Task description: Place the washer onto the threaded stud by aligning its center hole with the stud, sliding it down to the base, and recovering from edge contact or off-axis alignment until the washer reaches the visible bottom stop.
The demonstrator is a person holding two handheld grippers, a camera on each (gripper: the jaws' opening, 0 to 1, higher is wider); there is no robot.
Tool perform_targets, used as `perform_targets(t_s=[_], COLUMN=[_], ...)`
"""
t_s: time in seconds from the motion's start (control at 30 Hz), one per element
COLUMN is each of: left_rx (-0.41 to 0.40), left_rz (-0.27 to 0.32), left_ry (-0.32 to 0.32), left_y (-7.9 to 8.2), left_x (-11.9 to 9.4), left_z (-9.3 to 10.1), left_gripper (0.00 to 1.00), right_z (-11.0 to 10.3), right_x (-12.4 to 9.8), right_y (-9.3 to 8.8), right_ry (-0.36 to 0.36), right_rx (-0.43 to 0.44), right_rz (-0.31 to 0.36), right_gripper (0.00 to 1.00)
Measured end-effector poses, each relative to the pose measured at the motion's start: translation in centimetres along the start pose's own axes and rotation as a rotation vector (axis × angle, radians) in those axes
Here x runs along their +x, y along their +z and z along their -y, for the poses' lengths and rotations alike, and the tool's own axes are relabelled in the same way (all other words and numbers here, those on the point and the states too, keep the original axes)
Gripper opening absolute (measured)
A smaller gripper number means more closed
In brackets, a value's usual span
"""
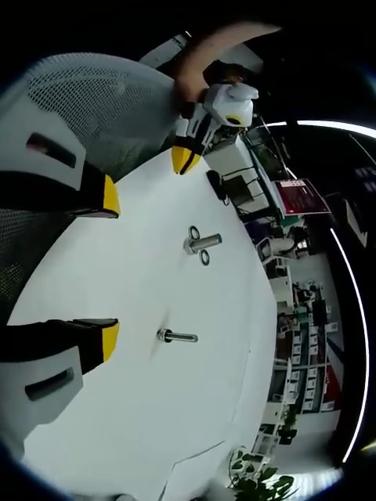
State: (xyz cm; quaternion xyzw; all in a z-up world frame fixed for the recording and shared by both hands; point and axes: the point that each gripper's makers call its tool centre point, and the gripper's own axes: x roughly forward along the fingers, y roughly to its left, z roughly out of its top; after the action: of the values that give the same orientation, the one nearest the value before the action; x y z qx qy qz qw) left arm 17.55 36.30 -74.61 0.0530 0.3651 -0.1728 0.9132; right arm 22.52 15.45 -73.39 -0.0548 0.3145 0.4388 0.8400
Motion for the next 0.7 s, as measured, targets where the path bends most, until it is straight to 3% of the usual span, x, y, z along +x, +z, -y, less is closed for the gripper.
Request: perform_targets(t_s=[0.37, 0.7], left_rx=[-0.003, -0.010], left_rz=[0.025, 0.009], left_ry=[-0.001, -0.030], left_y=[0.52, 0.38], left_x=[-0.15, 0.01], left_z=[0.10, 0.60], left_gripper=[0.06, 0.07], right_z=[0.24, 0.39], right_x=[-0.06, -0.22], right_y=[0.14, 0.41], right_ry=[-0.004, -0.008], right_rx=[0.005, 0.011], right_rz=[0.004, 0.021], right_gripper=[0.54, 0.54])
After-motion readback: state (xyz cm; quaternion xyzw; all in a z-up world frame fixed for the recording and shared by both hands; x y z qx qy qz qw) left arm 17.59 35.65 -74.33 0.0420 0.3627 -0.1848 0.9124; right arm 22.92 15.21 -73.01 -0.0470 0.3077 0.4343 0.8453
